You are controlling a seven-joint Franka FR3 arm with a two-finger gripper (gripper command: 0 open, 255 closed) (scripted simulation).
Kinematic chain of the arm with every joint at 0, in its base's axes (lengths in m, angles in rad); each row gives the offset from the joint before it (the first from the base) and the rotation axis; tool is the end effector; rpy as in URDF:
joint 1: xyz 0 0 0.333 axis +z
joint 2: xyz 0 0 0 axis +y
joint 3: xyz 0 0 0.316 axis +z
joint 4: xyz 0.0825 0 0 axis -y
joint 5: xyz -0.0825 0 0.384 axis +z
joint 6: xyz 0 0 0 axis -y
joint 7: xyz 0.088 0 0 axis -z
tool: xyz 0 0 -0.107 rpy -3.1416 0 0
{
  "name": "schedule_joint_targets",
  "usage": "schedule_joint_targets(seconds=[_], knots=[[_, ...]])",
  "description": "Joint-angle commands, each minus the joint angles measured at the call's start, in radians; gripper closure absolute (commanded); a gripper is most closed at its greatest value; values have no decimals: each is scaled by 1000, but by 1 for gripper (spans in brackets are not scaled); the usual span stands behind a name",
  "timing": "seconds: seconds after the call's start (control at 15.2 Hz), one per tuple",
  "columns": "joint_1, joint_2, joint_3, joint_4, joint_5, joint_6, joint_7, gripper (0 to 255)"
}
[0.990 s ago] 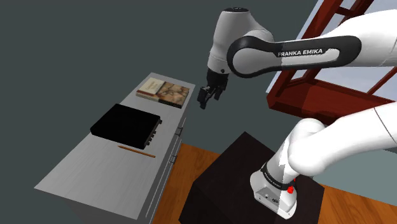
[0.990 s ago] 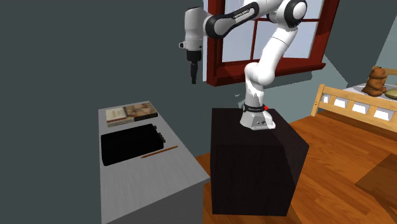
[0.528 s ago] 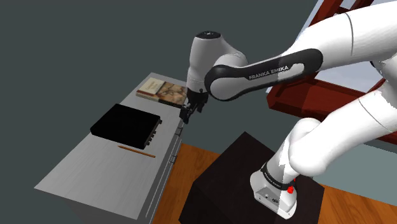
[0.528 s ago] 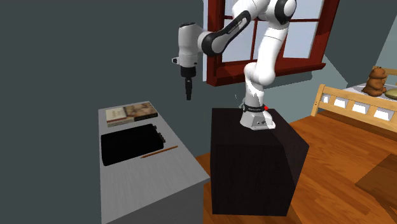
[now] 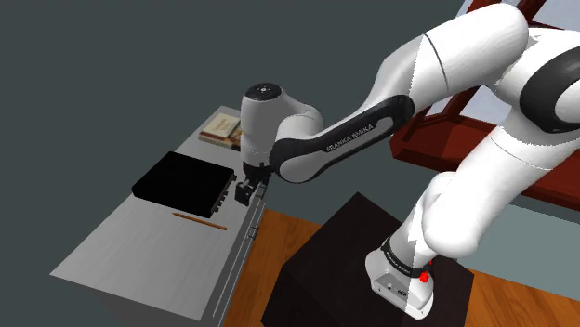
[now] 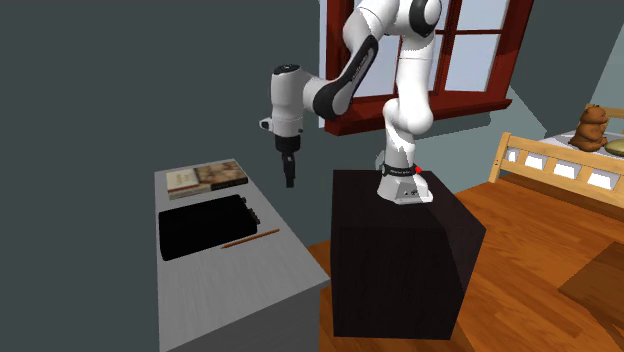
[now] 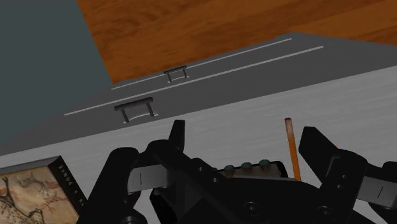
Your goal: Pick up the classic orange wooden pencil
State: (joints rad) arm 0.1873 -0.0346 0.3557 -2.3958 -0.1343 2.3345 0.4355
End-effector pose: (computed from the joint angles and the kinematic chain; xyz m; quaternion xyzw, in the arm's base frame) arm 0.4169 0.2488 0.3266 0.9934 0.1004 0.0123 0.0544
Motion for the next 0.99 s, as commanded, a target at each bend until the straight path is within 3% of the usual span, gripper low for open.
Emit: schedule_joint_targets(seconds=[0.0,0.46,0.92], knots=[[9,81,14,33,-55,38,40,0],[97,352,6,181,-257,110,186,0],[128,442,-29,200,-324,170,239,0]])
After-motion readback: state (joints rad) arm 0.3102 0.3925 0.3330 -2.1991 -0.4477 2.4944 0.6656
